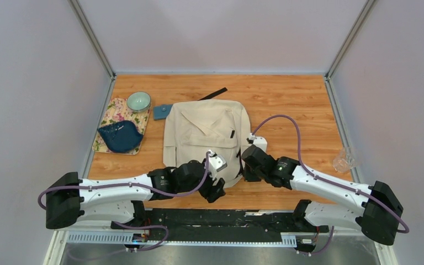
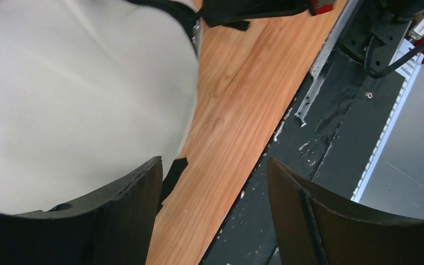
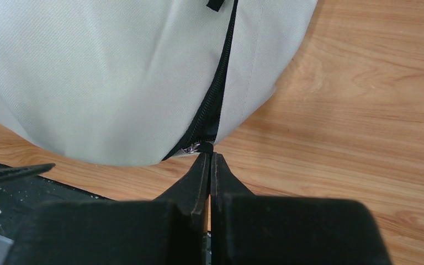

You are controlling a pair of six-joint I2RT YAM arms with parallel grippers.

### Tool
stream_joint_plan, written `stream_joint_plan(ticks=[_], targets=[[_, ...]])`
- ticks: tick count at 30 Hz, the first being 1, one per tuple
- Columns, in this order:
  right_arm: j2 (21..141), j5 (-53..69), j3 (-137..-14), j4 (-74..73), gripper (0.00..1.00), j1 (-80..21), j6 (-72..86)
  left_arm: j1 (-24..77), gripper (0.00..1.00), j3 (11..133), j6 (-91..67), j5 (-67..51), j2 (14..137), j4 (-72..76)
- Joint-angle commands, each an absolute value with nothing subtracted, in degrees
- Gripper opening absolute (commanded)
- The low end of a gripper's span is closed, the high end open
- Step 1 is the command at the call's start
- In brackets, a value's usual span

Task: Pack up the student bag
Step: Zip the student bag at the center of the board.

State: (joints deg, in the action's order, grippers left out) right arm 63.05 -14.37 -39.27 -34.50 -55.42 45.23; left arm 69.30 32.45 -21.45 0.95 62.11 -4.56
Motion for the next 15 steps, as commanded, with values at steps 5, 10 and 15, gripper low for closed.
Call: stream_joint_plan(ticks=[5,10,15], targets=[[59.94,-14.51,-39.38,-33.93,0.00,-55.20,46.05,73.39,0.78,32.79,-8.45,6.23,68.02,11.06],[58.80,-13.45,-39.81,-33.84,0.00,-55.20,45.62,73.83,0.79,30.59,-2.03,5.63,72.50,17.91],[58.18,-12.75,-39.73,-33.66,0.00,-55.28,45.44,73.92,0.73,29.97,-2.02,7.37,76.02,19.68]])
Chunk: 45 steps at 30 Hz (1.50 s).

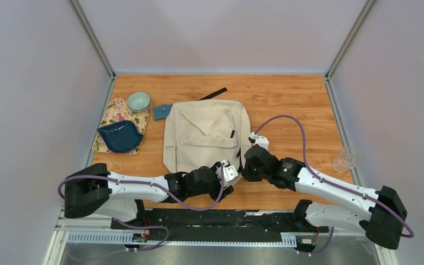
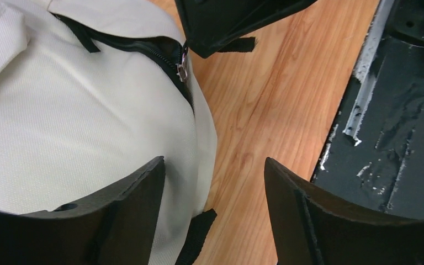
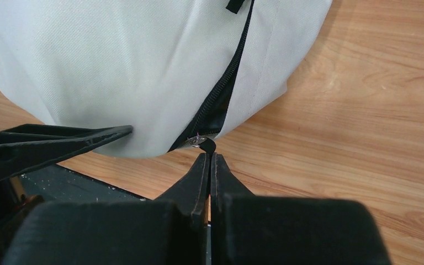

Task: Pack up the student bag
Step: Zip the student bag at the center of the board.

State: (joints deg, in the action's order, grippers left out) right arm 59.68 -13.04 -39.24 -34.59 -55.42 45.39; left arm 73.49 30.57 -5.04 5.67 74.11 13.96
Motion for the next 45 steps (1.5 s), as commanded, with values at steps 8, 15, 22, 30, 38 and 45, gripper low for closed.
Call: stream_joint_plan(ticks=[8,15,22,30,38,45], targets=[[60.20,-12.83,-39.29,-33.05,0.00,-55.20,44.65,73.92,0.17,31.38,-8.52,12.13,81.21,16.35],[65.65,-15.73,-40.60,-32.78,0.00,-55.19,43.95,73.92,0.00,28.39,-10.63,10.73,80.25,15.56],[71.71,-19.51,-45.08,-33.22,0.00,-54.14,42.10,73.92,0.00,21.90,-14.58,5.02,76.82,16.08],[76.19,-20.48,-48.60,-32.17,0.00,-51.07,39.99,73.92,0.00,13.19,-19.42,1.32,71.73,16.61],[75.51,-12.32,-46.06,-28.31,0.00,-51.15,39.55,73.92,0.00,12.12,-19.69,2.63,68.29,15.74],[63.75,-8.61,-38.15,-25.66,0.50,-51.06,47.19,73.92,0.00,16.52,-19.78,2.55,70.13,15.03]])
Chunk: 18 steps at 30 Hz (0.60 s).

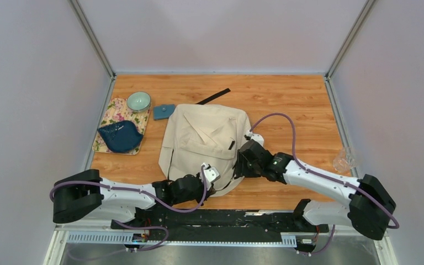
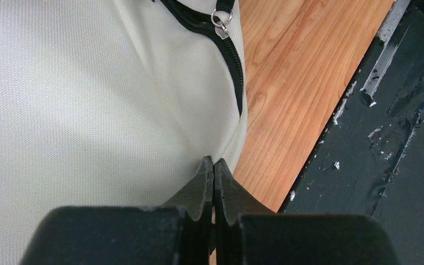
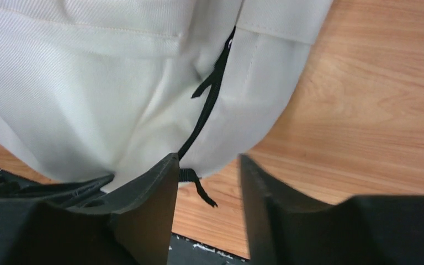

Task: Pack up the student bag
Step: Zip the student bag at the center of the board.

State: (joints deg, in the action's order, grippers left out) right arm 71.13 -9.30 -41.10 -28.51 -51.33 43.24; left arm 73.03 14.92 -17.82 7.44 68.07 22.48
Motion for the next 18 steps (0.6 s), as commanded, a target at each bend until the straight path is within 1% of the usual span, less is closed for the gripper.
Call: stream_joint_plan(ticks=[1,4,6,10,15,17,18], targets=[[62.42,-9.92,-36.49,-25.93,0.55,-51.06,49.29,73.92,0.00,16.96,-19.86,2.46,70.48,15.12],[57.93,-11.60,-33.59,-26.89,0.62,-50.89,52.46,73.92,0.00,18.28,-20.04,1.23,71.72,15.12],[55.74,-11.34,-32.52,-26.20,0.62,-50.98,53.43,73.92,0.00,18.54,-20.48,0.35,72.50,15.64],[54.14,-8.18,-30.41,-22.16,0.62,-50.98,55.81,73.92,0.00,18.54,-21.27,0.35,72.77,16.17],[56.42,-8.53,-29.62,-18.38,0.62,-51.06,57.30,73.92,0.00,18.54,-21.53,0.35,72.42,16.00],[58.26,-8.09,-29.79,-16.97,0.61,-50.98,57.39,73.92,0.00,18.54,-21.71,0.44,72.25,16.00],[58.97,-8.00,-29.97,-15.66,0.58,-51.06,57.48,73.92,0.00,18.63,-21.71,0.44,72.16,16.00]])
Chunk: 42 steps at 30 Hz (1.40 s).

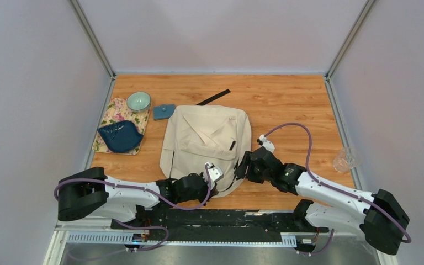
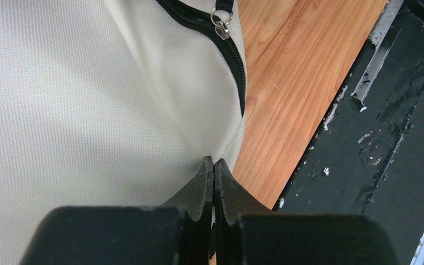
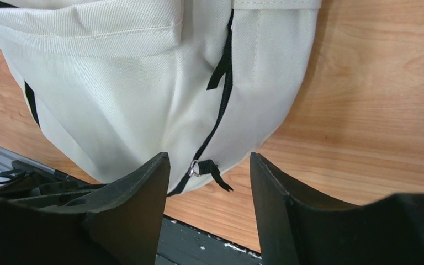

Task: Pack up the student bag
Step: Zip the student bag at the center of the board.

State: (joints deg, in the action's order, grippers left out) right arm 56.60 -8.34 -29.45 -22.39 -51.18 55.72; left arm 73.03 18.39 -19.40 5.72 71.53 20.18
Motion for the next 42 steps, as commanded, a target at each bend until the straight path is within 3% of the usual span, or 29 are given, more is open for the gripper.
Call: stream_joint_plan(ticks=[1,5,14,20,21,27,32,35,36,42], targets=[[59.50,-7.65,-29.97,-14.95,0.56,-51.06,57.39,73.92,0.00,18.63,-21.80,0.44,72.16,15.91],[61.87,-6.68,-30.50,-12.83,0.47,-51.15,57.39,73.92,0.00,18.72,-22.06,0.61,72.16,16.00],[60.12,-7.56,-27.87,-12.48,0.53,-52.12,59.23,74.00,0.00,19.25,-23.03,1.32,72.07,16.43],[59.94,-8.96,-25.67,-10.90,0.51,-53.61,62.13,73.92,0.00,19.60,-24.26,1.49,71.55,17.57],[60.12,-9.05,-25.49,-10.29,0.44,-53.79,62.40,73.92,0.00,19.60,-24.43,1.49,71.37,17.75],[61.70,-9.84,-25.66,-8.61,0.27,-54.75,63.98,73.92,0.00,19.86,-25.31,1.58,70.75,18.63],[62.23,-11.77,-26.10,-9.84,0.21,-55.11,64.25,73.92,0.00,19.95,-25.49,1.50,70.49,18.46],[62.93,-12.48,-26.63,-10.81,0.10,-55.20,63.90,73.92,0.00,19.86,-25.58,1.41,70.23,18.28],[63.19,-12.92,-26.89,-11.25,0.01,-55.20,63.81,73.92,0.00,19.78,-25.49,1.41,70.22,18.28],[64.60,-16.43,-28.83,-10.73,0.00,-55.20,59.16,73.92,0.00,19.51,-24.00,-0.95,70.40,17.75]])
